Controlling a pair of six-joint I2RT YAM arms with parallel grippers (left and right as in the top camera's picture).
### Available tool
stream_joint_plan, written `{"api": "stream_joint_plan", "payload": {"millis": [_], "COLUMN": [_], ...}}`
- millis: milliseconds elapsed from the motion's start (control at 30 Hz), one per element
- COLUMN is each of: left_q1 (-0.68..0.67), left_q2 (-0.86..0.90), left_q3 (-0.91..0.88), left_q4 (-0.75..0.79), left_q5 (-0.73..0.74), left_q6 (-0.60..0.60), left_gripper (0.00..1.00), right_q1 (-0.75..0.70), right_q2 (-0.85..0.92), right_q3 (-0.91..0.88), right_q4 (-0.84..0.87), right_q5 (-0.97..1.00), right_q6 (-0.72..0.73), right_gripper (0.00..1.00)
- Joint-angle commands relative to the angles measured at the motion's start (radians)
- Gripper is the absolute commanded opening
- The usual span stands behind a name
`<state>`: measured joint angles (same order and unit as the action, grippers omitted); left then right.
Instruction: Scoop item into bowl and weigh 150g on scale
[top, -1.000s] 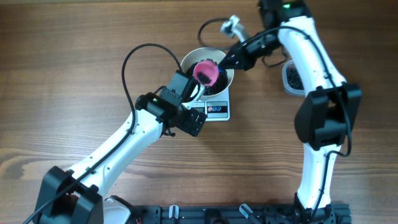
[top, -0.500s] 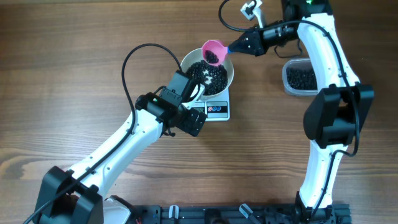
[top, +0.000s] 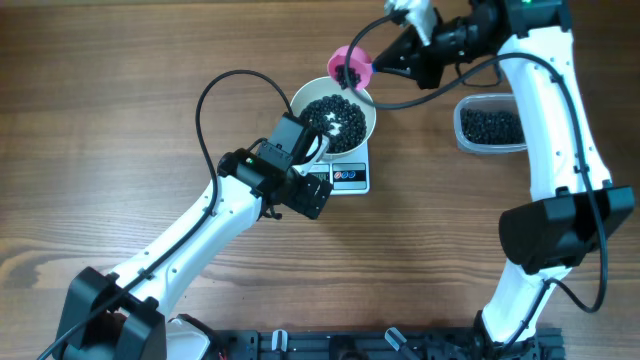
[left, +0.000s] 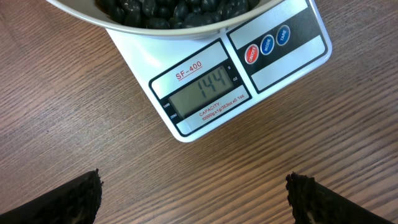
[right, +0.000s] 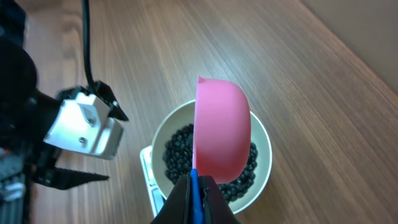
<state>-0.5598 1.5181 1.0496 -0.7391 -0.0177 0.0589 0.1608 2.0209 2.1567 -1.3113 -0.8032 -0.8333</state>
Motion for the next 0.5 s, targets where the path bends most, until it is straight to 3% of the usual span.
{"api": "stream_joint_plan", "payload": {"millis": [0, 100, 200, 467], "left_q1": [0.007, 0.007, 0.007, 0.007], "left_q2": [-0.017, -0.016, -0.017, -0.016], "left_q3": [-0.005, -0.005, -0.004, -0.005], "left_q4": [0.003, 0.003, 0.003, 0.003], "left_q5": [0.005, 0.005, 0.005, 0.005], "left_q6": [0.011, 0.011, 0.011, 0.011], "left_gripper": [1.00, 1.00, 1.00, 1.00], "right_q1": [0.041, 0.069, 0.064, 0.064], "right_q2": [-0.001, -0.001, -0.001, 0.001], "right_q3": [0.014, 0.014, 0.014, 0.014], "right_q4": [-0.004, -0.005, 0.035, 0.060], "right_q5": [0.108, 0.168, 0.148, 0.145], "right_q6": [-0.074, -0.097, -0.016, 0.037], "right_gripper": [0.04, 0.04, 0.04, 0.04]}}
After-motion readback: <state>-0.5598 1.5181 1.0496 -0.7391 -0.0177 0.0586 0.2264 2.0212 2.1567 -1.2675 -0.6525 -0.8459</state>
